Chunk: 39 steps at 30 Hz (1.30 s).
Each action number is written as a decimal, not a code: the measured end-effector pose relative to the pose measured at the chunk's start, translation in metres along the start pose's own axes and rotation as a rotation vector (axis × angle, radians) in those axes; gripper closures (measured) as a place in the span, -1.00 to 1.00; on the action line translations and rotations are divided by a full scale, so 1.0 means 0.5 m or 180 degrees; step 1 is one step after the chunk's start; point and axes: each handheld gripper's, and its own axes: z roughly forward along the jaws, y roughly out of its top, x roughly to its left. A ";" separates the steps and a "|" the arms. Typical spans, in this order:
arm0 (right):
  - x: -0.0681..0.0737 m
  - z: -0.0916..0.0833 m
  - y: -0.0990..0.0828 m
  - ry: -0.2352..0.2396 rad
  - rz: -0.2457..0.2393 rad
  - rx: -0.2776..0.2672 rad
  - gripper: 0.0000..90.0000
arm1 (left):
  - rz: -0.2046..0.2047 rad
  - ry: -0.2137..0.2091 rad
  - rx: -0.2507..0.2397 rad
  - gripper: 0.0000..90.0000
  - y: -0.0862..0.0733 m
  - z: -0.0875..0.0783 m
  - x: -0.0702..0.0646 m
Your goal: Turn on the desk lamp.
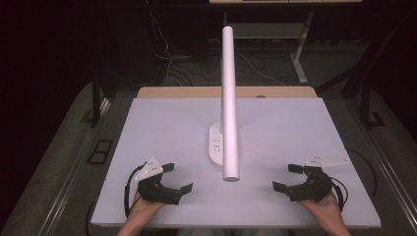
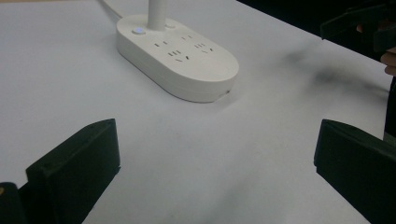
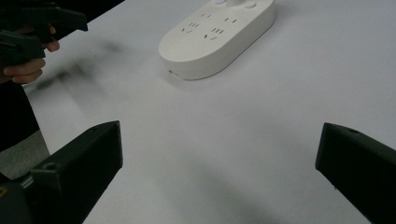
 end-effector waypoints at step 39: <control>-0.020 -0.016 0.066 0.0135 -0.0007 0.0179 -0.99 | -0.0012 0.0034 -0.0020 -1.00 -0.001 -0.002 0.001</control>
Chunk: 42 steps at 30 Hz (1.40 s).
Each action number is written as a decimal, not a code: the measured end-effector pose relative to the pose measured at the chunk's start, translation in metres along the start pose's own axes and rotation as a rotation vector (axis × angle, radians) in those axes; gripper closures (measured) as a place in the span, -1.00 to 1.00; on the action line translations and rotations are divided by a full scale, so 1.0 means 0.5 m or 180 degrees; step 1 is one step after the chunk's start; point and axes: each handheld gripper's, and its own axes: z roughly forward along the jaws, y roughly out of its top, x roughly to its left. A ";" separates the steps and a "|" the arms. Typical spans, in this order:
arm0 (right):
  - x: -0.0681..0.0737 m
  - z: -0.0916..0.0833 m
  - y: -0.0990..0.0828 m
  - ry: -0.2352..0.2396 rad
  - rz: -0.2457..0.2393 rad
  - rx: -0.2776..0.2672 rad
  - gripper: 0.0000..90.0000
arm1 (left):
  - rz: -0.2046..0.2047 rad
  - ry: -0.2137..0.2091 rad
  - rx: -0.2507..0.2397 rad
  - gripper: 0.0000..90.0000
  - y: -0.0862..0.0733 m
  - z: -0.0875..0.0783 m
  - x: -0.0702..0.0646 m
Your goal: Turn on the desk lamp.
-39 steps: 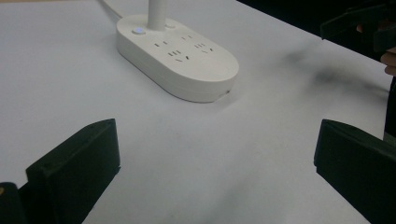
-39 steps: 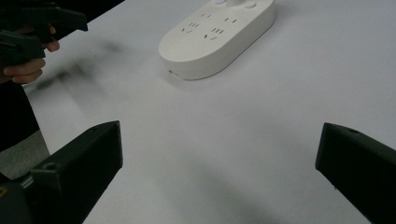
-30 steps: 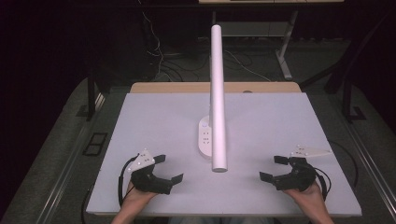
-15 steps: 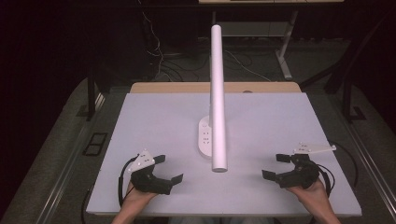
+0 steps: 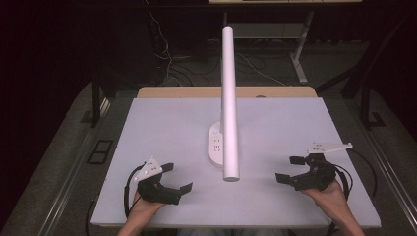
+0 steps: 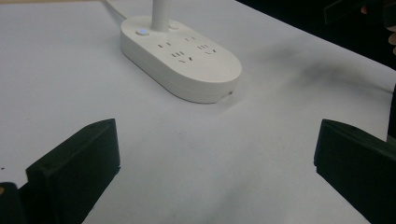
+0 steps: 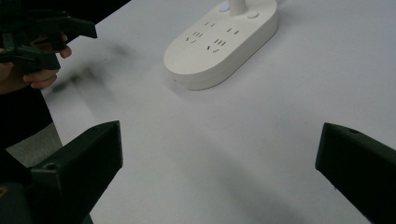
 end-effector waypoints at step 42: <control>-0.012 0.081 0.160 0.0043 -0.0246 0.0257 -0.99 | -0.0012 0.0002 -0.0019 -1.00 0.000 -0.002 0.001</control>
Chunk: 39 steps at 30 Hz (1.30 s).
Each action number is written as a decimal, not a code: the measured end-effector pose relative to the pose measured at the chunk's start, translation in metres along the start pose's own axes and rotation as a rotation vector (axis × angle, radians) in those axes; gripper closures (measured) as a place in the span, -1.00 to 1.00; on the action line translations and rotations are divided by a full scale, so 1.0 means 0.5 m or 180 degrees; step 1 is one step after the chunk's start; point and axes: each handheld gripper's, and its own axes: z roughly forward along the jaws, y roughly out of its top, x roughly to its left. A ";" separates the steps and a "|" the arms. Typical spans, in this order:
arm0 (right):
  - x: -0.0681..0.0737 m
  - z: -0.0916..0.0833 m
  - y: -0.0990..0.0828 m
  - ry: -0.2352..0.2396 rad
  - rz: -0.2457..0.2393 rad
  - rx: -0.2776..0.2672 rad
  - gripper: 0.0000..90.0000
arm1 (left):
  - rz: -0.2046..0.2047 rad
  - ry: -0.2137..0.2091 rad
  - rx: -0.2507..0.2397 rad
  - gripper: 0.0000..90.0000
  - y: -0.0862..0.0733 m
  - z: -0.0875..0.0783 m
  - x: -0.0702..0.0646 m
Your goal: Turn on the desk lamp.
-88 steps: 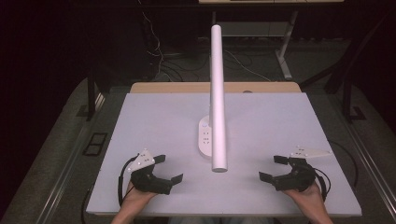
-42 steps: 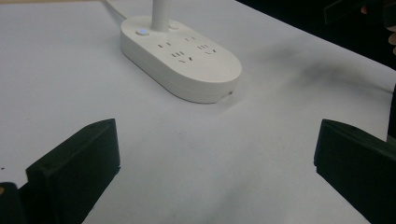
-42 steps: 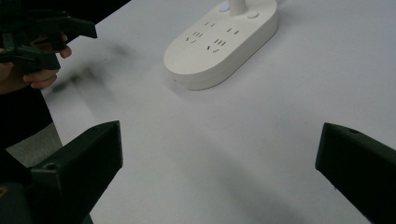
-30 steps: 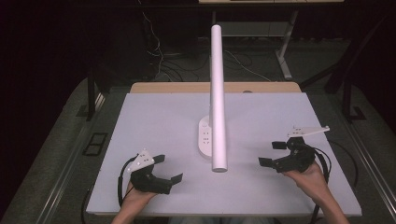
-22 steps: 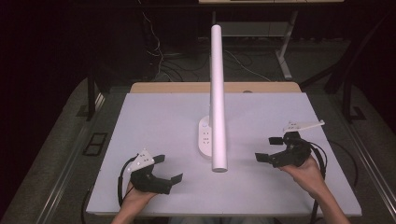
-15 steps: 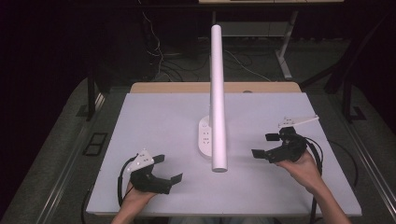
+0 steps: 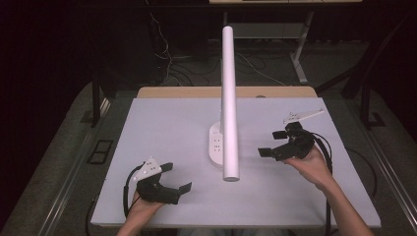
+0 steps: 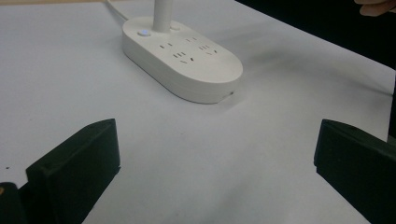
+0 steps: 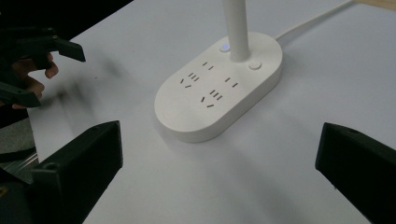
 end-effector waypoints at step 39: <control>-0.020 0.106 0.116 0.0018 -0.0033 0.0015 -0.99 | 0.0024 -0.0019 -0.0008 -1.00 0.001 -0.002 -0.003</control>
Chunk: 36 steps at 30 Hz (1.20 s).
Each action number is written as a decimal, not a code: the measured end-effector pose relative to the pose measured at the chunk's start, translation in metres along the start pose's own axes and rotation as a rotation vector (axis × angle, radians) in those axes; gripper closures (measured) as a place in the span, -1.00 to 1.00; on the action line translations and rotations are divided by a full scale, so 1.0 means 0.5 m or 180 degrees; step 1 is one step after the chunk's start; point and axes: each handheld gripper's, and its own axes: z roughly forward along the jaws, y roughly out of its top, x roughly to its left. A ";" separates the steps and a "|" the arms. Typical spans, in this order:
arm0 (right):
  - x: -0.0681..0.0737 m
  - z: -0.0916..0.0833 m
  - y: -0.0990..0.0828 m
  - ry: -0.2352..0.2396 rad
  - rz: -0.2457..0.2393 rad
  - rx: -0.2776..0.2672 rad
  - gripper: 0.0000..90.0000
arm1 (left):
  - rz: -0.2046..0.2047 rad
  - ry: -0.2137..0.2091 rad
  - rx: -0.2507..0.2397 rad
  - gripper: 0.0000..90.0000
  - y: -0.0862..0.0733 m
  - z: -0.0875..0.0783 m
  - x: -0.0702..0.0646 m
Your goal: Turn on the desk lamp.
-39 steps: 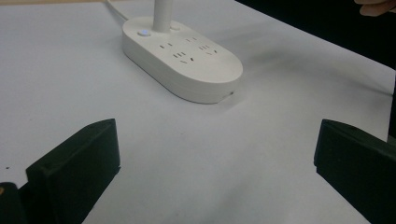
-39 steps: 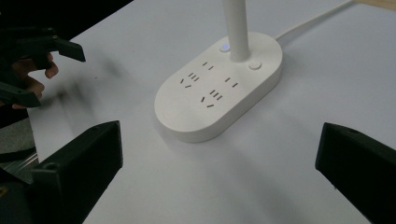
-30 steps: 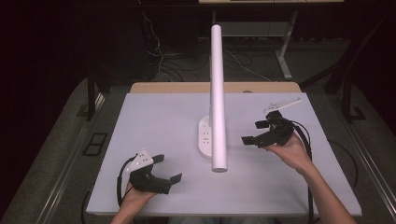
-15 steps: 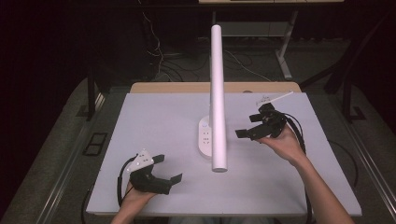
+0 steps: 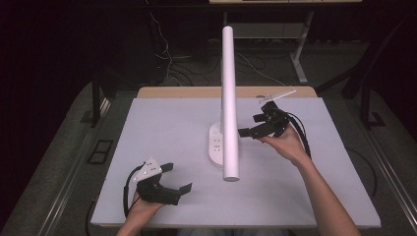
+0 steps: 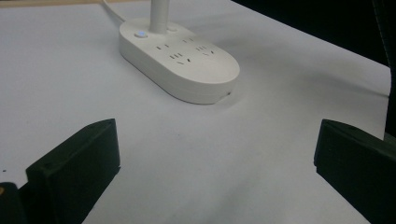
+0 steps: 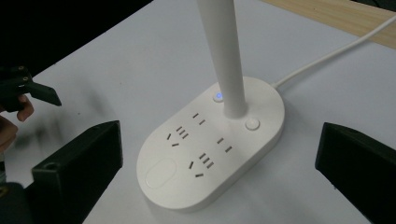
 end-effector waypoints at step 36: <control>-0.063 0.098 0.008 0.0073 0.0174 0.0042 0.03 | 0.0006 -0.0013 -0.0025 -1.00 0.001 -0.003 0.001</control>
